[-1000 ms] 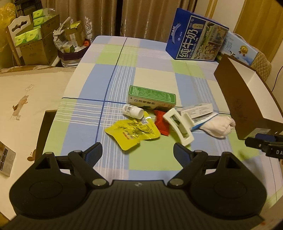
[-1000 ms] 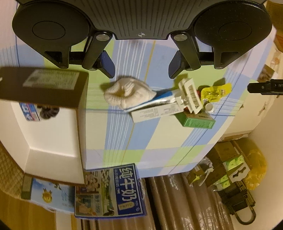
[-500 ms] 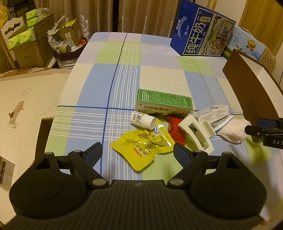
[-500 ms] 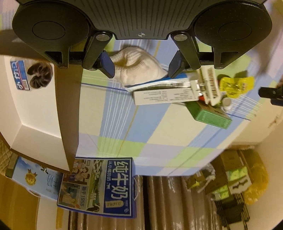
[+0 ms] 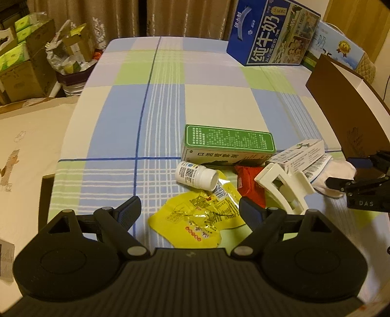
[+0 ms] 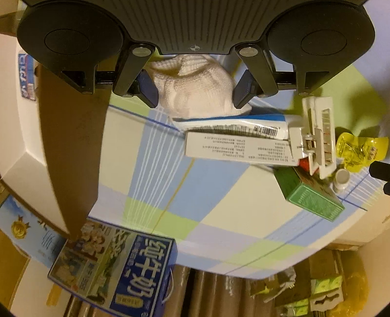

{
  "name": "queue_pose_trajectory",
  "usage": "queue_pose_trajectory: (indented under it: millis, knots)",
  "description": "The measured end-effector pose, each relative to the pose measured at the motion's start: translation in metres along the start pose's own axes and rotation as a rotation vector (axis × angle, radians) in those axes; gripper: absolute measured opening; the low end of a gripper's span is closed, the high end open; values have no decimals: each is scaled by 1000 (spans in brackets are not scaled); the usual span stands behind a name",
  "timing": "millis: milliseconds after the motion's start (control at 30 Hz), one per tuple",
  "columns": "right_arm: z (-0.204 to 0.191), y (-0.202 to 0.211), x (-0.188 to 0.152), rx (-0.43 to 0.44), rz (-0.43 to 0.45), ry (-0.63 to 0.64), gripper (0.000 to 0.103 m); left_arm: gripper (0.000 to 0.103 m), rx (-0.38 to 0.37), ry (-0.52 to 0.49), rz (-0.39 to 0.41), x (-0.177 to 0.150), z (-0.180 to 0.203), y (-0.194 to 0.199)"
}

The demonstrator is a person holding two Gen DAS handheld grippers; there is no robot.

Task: Organize objects
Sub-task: 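Grasp the white cloth with the right gripper while the left gripper grasps the pill bottle, then carry the white cloth and pill bottle over the cardboard box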

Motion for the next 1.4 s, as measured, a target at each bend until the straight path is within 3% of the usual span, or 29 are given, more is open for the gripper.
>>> queue_pose_trajectory:
  millis: [100, 167, 267, 367, 533, 867, 967, 1033, 1400]
  knots:
    - [0, 0, -1, 0, -4, -2, 62, 84, -13, -16, -2, 3, -1, -7]
    - [0, 2, -2, 16, -15, -8, 47, 84, -23, -26, -4, 6, -2, -11]
    - [4, 9, -5, 31, -21, -33, 36, 84, -39, -48, -1, 10, -2, -16]
    - [10, 18, -11, 50, -40, -83, 33, 83, -61, -71, -2, 14, -2, -21]
    - [27, 39, -28, 79, -61, -220, 33, 73, -84, -147, 2, 17, 3, -31]
    - [60, 70, -59, 47, -86, -419, 33, 68, -121, -254, -9, 23, -1, -53]
    - [69, 77, -68, 27, -87, -452, 33, 60, -130, -255, -20, 22, -2, -55]
    - [73, 82, -73, 15, -85, -466, 33, 46, -129, -253, -27, 21, -3, -57]
    - [83, 110, -85, 0, -40, -491, 33, 46, -106, -210, 6, 11, 5, -28]
Point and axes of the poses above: each gripper's, at about its wrist camera, not at the fingertips, and y roughly against the way its jaws point, z to its right, x to its top, the point moved 2 cm from there along -y, roughly the way its jaws point, and after that the axes turned 2 degrees about -y, right-handed, at the moved point
